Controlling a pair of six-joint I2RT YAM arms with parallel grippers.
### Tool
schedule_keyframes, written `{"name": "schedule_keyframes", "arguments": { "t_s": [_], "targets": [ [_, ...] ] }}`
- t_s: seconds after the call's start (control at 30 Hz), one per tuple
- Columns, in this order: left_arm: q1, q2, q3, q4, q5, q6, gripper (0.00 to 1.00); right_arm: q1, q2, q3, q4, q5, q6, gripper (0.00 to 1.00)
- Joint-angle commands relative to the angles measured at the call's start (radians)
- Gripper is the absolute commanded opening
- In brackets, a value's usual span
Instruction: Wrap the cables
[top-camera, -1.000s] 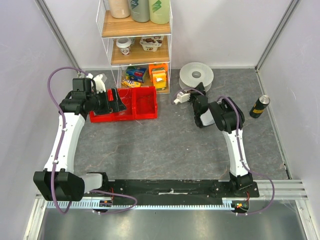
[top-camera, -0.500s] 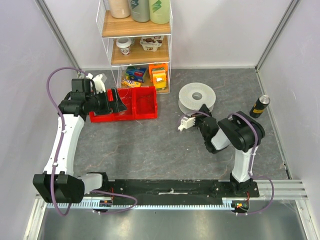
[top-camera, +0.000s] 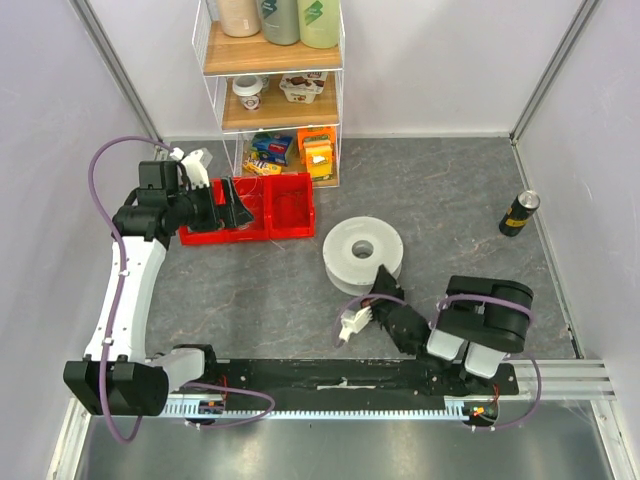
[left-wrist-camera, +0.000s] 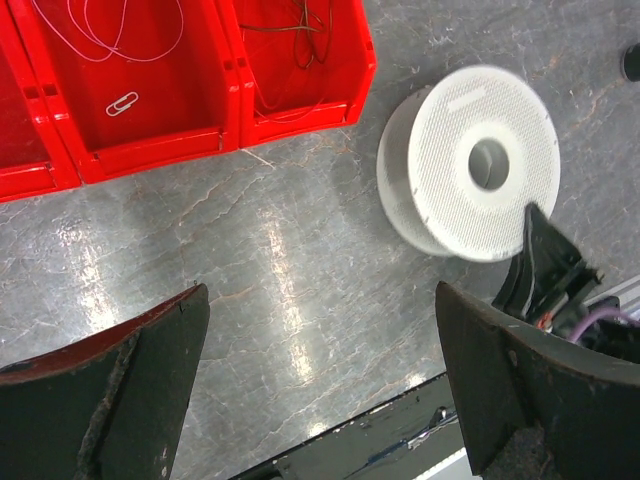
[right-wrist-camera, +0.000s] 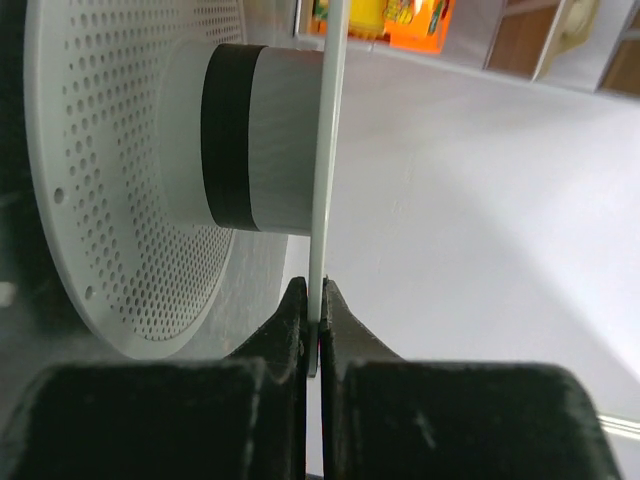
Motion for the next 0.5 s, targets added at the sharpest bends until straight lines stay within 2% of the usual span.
{"name": "schedule_keyframes", "arguments": {
  "t_s": [0.0,0.17,0.3,0.4,0.43,0.47],
  "targets": [
    [0.001,-0.025,0.005,0.017,0.037,0.009,0.99,0.225,0.022,0.006,0.299,0.237,0.034,0.0],
    [0.001,-0.032,0.014,0.011,0.039,0.009,0.99,0.449,0.082,0.038,0.239,0.399,0.09,0.0],
    [0.001,-0.049,0.007,0.011,0.04,0.01,0.99,0.487,0.113,0.085,0.248,0.429,0.075,0.01],
    [0.001,-0.052,0.008,0.008,0.043,0.012,0.99,0.518,0.088,0.105,0.143,0.45,0.138,0.12],
    [0.001,-0.054,0.01,0.006,0.042,0.013,0.99,0.529,0.074,0.108,0.106,0.456,0.158,0.28],
    [0.001,-0.054,0.013,0.003,0.042,0.016,0.99,0.541,0.062,0.11,0.063,0.461,0.181,0.34]
  ]
}}
